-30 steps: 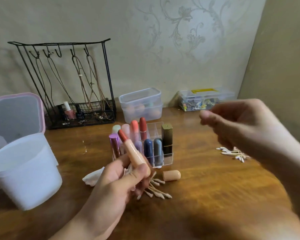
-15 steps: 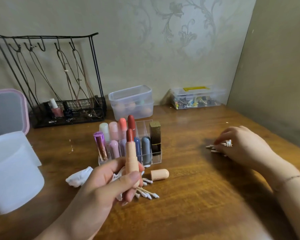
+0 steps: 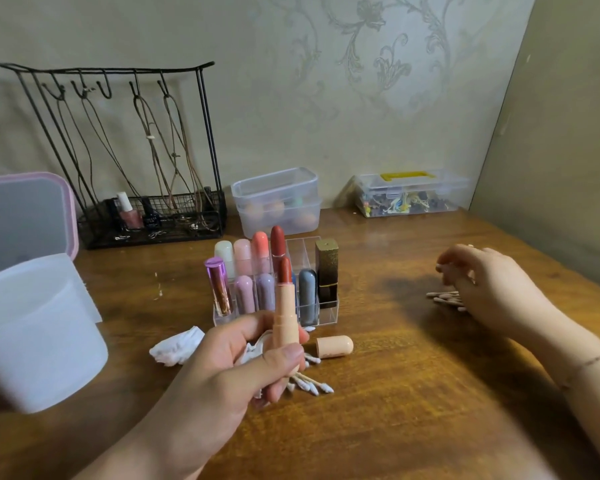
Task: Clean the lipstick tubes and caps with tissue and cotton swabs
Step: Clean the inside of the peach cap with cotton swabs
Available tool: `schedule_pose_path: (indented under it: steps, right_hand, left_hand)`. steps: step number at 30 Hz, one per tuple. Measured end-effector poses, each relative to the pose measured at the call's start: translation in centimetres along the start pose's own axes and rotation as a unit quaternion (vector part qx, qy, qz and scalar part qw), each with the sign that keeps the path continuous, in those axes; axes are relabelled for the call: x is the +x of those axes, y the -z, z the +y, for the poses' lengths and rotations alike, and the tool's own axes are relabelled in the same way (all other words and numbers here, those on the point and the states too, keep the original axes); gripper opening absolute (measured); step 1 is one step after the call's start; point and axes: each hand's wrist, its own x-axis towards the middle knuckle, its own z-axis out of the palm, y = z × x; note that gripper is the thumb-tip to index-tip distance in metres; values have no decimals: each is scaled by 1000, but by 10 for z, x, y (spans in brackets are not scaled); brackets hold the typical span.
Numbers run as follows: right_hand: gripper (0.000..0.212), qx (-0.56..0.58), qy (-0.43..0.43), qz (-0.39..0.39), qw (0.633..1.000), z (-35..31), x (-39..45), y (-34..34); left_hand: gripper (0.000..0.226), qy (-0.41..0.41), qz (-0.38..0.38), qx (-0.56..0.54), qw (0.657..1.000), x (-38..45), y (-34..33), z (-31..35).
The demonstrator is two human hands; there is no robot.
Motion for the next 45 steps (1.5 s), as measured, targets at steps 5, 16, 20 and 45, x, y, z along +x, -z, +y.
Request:
schedule_pose_path:
  steps: [5, 16, 20, 45]
  right_hand:
    - [16, 68, -15, 61, 996, -7, -4, 4]
    - [14, 134, 174, 132, 967, -62, -22, 10]
    - [24, 178, 282, 124, 935, -113, -53, 4]
    - [22, 175, 314, 38, 932, -125, -67, -11]
  left_hand:
    - [35, -6, 6, -2, 1000, 0, -1, 2]
    - [27, 3, 13, 21, 1000, -3, -5, 4]
    - [42, 2, 51, 86, 995, -3, -9, 8]
    - [31, -45, 58, 113, 991, -3, -8, 4]
